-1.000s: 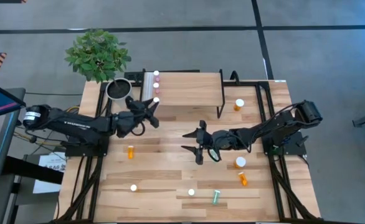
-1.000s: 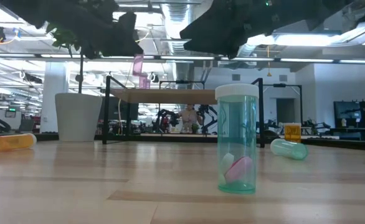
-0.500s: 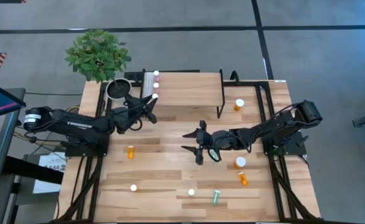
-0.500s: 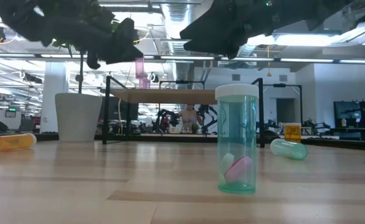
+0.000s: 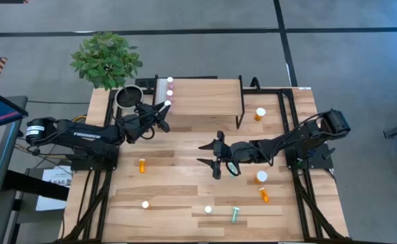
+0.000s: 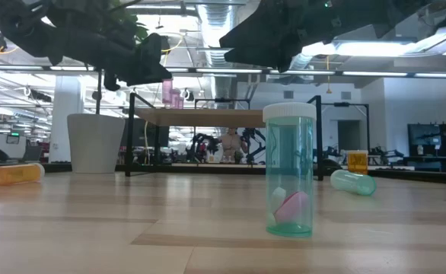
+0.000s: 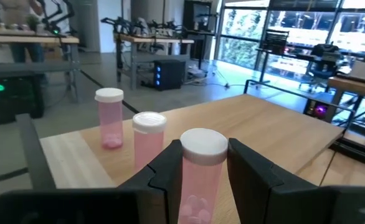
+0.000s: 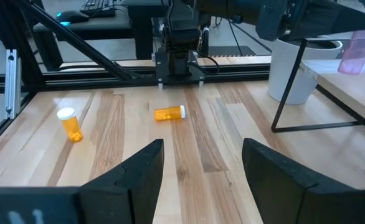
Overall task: Pick and place medicine bottles onto shelf by color
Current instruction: Put the pink pill bottle aligned with the other pink pill bottles on the shelf
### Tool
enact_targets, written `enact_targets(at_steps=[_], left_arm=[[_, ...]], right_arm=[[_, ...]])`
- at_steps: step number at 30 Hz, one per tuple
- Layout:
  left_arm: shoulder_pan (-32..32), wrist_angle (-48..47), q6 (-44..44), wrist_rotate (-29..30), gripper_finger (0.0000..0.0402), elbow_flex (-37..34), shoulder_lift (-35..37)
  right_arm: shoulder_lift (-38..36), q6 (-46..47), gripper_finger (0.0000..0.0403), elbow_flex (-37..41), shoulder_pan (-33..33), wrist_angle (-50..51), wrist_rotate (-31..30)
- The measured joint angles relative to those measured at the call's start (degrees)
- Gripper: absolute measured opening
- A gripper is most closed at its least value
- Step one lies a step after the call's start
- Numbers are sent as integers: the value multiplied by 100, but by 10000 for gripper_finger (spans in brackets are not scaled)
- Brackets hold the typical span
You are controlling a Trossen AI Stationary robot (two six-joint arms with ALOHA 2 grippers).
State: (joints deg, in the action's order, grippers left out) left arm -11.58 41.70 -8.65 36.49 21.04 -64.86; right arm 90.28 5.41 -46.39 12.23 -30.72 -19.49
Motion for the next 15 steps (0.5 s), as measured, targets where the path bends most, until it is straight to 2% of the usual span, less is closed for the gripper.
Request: enact_targets(at_steps=[15], left_arm=[[-485, -86, -88, -902, 93, -1, 0]], right_arm=[[0, 13, 238, 0, 0, -17, 2]])
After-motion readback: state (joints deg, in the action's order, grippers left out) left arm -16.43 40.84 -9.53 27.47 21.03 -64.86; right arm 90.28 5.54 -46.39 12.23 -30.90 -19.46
